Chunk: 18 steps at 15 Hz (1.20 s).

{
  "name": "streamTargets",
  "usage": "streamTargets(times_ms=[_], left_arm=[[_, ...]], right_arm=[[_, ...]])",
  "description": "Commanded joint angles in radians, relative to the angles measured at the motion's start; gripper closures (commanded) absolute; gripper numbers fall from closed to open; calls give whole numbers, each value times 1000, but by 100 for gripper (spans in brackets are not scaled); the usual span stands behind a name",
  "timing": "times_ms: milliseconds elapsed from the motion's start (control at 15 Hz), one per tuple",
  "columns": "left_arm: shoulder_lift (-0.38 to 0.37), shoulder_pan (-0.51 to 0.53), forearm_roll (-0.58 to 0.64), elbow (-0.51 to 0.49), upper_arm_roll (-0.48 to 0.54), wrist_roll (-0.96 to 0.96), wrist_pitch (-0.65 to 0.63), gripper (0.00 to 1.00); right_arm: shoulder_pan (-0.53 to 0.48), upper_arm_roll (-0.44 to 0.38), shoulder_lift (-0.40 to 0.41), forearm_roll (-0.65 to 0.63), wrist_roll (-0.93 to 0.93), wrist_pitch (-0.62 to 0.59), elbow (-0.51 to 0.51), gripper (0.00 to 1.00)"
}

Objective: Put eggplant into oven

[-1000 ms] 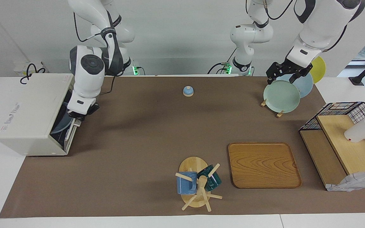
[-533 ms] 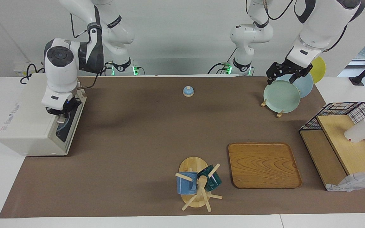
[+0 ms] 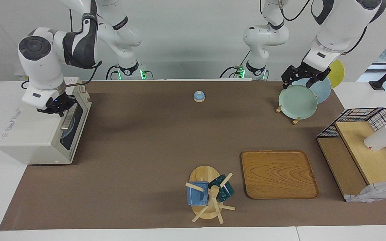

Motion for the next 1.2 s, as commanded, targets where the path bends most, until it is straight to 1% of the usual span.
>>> streamTargets(times_ms=[0, 133, 200, 333, 467, 533, 600, 867, 933, 1000, 1067, 1133], left_arm=[[-13, 8, -1, -3, -3, 4, -17, 0], [-13, 8, -1, -3, -3, 6, -17, 0], [-13, 8, -1, -3, -5, 6, -17, 0], [-13, 8, -1, -3, -3, 6, -17, 0], [-13, 8, -1, -3, -3, 6, -17, 0], [-13, 7, -1, -3, -3, 6, -17, 0], [-13, 8, -1, -3, -3, 6, -17, 0], [-13, 8, -1, -3, -5, 6, -17, 0], [-13, 8, -1, -3, -3, 6, -17, 0], [-13, 8, -1, -3, -3, 6, -17, 0], [-13, 8, -1, -3, -5, 6, -17, 0], [-13, 7, -1, -3, -3, 6, -17, 0]], right_arm=[[-17, 41, -4, 88, -26, -108, 102, 93], [-17, 43, -3, 163, -4, -172, 152, 85], [-16, 46, -3, 189, 32, -192, 162, 83], [-17, 50, -3, 234, 123, -257, 178, 72], [-17, 50, 8, 286, 211, -307, 216, 69], [-17, 50, 16, 297, 233, -327, 236, 41], [-16, 50, 14, 300, 237, -321, 233, 0], [-13, 50, 8, 301, 282, -318, 222, 0], [-13, 50, 2, 301, 283, -314, 204, 0], [15, 37, -22, 301, 280, -296, 186, 0], [80, -4, -26, 297, 280, -285, 188, 0], [133, -63, -24, 286, 280, -274, 190, 0]])
